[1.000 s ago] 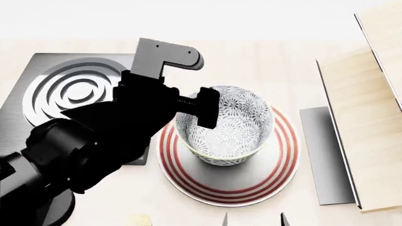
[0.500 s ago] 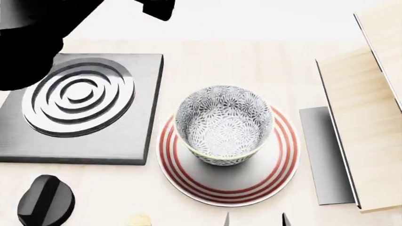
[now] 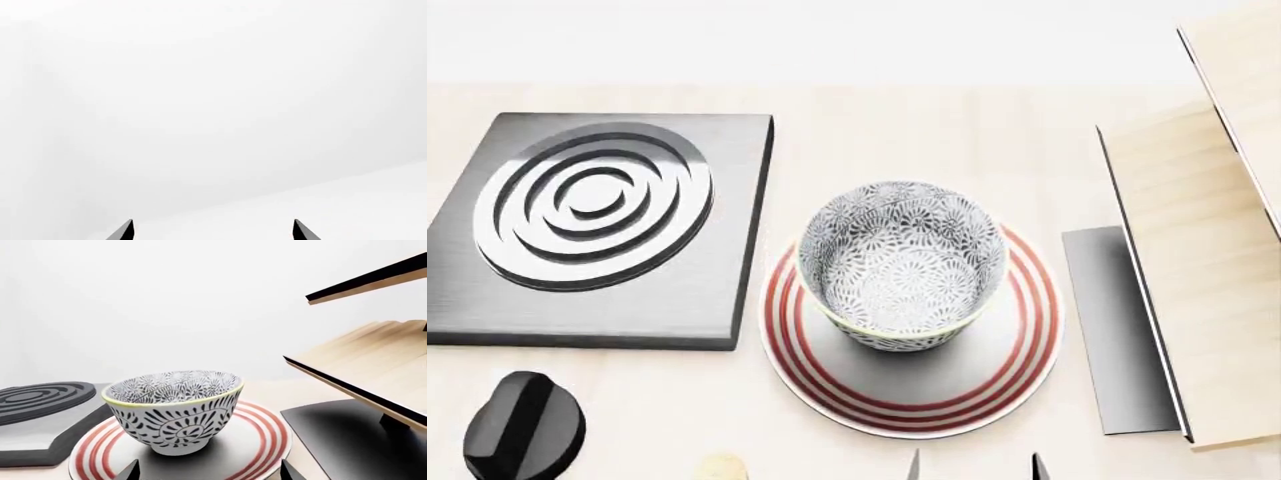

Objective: Pick up the akita bowl and put it on the plate.

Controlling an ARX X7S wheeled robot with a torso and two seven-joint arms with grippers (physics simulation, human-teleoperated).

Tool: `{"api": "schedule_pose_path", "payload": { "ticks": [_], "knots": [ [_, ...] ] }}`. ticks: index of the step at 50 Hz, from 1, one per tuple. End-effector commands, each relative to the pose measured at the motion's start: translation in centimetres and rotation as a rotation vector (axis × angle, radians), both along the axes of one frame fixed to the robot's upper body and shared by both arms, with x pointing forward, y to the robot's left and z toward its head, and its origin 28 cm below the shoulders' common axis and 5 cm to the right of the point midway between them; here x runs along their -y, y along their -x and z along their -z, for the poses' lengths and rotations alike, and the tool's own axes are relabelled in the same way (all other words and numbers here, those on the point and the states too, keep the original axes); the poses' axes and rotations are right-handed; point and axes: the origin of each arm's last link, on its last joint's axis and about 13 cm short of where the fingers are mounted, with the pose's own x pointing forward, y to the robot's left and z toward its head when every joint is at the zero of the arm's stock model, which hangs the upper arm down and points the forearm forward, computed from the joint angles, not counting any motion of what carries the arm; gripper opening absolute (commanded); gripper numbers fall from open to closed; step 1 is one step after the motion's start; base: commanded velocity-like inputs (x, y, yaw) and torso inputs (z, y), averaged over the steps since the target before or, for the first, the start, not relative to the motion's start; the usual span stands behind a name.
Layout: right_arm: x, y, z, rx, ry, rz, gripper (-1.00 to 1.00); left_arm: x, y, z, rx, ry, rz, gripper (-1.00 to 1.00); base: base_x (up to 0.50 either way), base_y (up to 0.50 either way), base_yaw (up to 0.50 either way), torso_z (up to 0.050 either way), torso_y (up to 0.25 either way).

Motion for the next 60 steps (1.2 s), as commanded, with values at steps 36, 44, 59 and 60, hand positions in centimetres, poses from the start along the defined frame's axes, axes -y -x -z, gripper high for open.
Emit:
{"api": "schedule_pose_path", "payload": {
  "ticks": [36,44,59,60],
  "knots": [
    [1.7,0.4,-7.7,0.245,0.098,0.086,1.0,-5.5,3.4,15.9,0.004,0.143,-0.114,1.0,0.0,0.0,0.0,-0.001,0.0],
    [2.4,1.3,-9.8,0.323,0.094,0.121,1.0,-5.4,6.6,17.6,0.079,0.151,-0.104,1.0,0.0,0.0,0.0,0.0,0.0],
    [3.5,3.4,-12.8,0.434,0.083,0.173,1.0,-5.0,11.2,19.8,0.23,0.189,-0.107,1.0,0.0,0.0,0.0,0.0,0.0],
    [3.5,3.5,-12.9,0.44,0.081,0.173,1.0,-5.0,11.6,19.7,0.251,0.195,-0.099,1.0,0.0,0.0,0.0,0.0,0.0]
  ]
}}
